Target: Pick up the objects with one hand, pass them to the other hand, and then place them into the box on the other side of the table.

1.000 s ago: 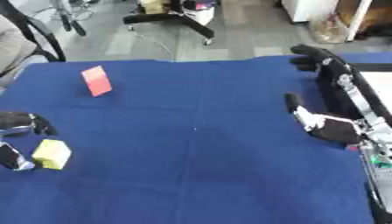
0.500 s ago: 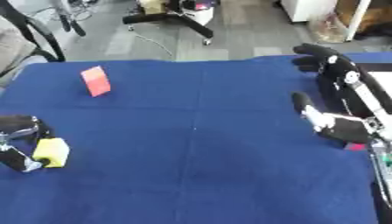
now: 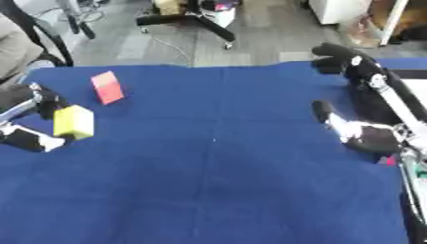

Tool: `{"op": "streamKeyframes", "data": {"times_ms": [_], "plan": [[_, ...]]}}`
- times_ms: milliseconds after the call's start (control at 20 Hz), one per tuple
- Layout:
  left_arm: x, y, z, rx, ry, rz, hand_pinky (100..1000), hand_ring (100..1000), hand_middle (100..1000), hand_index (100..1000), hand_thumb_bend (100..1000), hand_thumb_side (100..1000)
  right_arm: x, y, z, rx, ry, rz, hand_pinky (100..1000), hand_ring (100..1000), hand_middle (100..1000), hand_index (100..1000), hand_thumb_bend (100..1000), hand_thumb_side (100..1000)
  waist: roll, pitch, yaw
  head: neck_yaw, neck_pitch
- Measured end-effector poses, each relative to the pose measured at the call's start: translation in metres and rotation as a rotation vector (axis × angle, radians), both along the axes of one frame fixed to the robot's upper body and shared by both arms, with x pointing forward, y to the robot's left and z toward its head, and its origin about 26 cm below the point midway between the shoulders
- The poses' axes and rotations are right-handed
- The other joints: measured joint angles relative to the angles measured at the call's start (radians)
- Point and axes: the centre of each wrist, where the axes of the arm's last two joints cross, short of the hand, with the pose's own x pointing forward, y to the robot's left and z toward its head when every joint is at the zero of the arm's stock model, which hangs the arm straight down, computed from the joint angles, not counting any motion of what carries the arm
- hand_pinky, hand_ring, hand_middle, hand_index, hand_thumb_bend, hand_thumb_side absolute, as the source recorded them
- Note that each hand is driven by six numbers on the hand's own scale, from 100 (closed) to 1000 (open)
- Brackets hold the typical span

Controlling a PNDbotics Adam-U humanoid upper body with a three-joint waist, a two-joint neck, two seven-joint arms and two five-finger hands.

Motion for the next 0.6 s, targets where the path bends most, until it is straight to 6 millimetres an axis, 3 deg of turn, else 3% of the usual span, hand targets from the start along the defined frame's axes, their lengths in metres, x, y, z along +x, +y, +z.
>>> {"op": "streamKeyframes", "data": {"times_ms": [300,600], "plan": [[0.017,-0.082,-0.001,-0.391,0.093,-0.27,502,454,426,542,509,254,0.007,0.027,0.021,-0.089,-0.189,0.131,907,921,937,999,329,425,-0.02,0.0,0.0,-0.022,0.0],[0.023,-0.13,-0.002,-0.582,0.221,-0.476,514,471,446,561,537,254,0.014,0.041,0.02,-0.176,-0.29,0.213,903,915,930,999,303,404,-0.029,0.0,0.002,-0.047,0.0]]}}
